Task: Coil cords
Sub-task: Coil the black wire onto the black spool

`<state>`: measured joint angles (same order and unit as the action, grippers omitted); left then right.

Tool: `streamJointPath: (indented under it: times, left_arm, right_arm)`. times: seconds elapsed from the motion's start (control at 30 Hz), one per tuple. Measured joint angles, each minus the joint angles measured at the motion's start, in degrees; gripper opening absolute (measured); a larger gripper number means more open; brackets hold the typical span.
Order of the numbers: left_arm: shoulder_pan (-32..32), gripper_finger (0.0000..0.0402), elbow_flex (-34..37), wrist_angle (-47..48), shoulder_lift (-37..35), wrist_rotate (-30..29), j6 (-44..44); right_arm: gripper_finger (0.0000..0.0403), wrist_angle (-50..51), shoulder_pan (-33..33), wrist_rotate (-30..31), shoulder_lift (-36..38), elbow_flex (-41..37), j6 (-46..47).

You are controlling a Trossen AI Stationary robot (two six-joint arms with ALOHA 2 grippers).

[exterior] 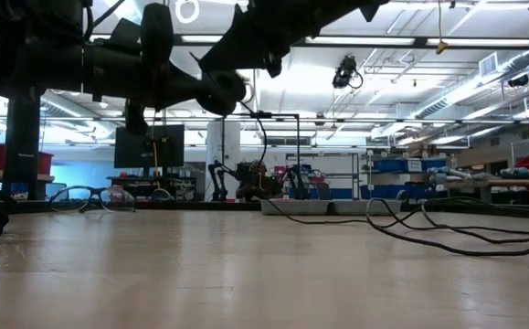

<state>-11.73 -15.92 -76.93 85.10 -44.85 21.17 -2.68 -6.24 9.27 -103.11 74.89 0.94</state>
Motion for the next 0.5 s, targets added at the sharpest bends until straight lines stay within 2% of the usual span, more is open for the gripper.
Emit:
streamJointPath:
  times: [0.37, 0.5]
  left_arm:
    - [0.00, 0.0000, 0.02, -1.99, 0.00, 2.00, 0.05]
    - [0.00, 0.0000, -0.02, -1.78, 0.00, 2.79, 0.07]
  right_arm:
    - [0.0000, 2.75, 0.48, 0.03, 0.02, 0.00, 3.32]
    - [0.0000, 2.10, 0.61, 2.06, 0.02, 0.00, 3.06]
